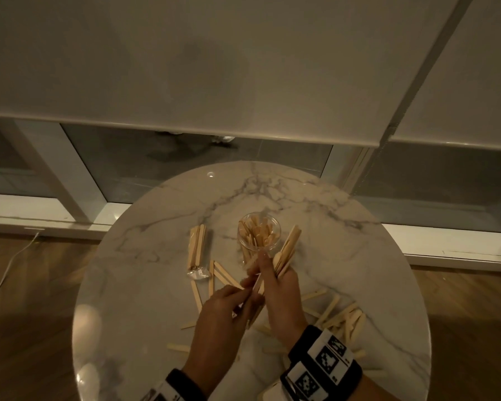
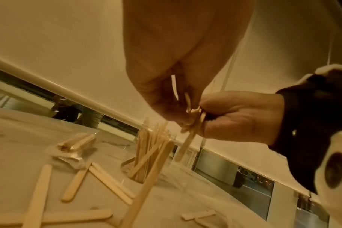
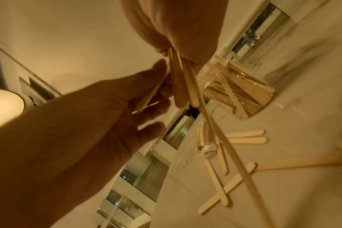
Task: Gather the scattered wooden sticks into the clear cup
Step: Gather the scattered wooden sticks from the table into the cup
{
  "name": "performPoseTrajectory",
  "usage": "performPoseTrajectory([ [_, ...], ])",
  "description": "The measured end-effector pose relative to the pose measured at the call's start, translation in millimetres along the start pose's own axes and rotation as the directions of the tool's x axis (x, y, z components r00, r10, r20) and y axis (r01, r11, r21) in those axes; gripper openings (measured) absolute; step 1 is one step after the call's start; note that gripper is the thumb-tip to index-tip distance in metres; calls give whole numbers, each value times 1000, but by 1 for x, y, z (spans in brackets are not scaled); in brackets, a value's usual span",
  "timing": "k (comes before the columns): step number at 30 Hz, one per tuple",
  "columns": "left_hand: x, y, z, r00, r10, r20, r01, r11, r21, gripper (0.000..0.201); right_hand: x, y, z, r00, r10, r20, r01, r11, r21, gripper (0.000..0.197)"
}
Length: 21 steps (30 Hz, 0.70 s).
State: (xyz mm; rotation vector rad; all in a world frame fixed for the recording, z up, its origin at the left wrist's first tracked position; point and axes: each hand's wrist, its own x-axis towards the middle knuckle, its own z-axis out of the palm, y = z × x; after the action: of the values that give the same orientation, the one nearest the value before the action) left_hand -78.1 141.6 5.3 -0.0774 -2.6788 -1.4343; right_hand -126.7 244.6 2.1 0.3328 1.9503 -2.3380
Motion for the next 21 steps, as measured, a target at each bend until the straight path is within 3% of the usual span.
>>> performPoseTrajectory([
  [2,-1,0,4,999,-13,-52,15,999,49,18,2,-1,-2,999,-27,-40,27,1000,5,39],
  [4,-5,-1,6,995,-76,-68,76,997,-6,19,6,-4,-3,997,-60,-57,62,997,34,33],
  [8,-11,0,7,960,-255,119,275,939,-206,36,16,-18,-8,987,-157,-34,160,979,127,12],
  [10,-9,-1,9,915,-338,219,398,840,-368,45,21,-28,-8,983,-182,-4,180,967,181,12],
  [12,-3,-1,13,857,-428,286,513,658,-551,55,22,-36,-6,980,-196,15,190,962,197,15],
  [14,3,4,14,826,-478,300,542,525,-656,63,17,-41,-1,974,-226,34,217,962,164,14],
  [21,11,27,5,847,-402,347,504,403,-764,55,-9,-15,10,981,-184,56,181,982,61,25],
])
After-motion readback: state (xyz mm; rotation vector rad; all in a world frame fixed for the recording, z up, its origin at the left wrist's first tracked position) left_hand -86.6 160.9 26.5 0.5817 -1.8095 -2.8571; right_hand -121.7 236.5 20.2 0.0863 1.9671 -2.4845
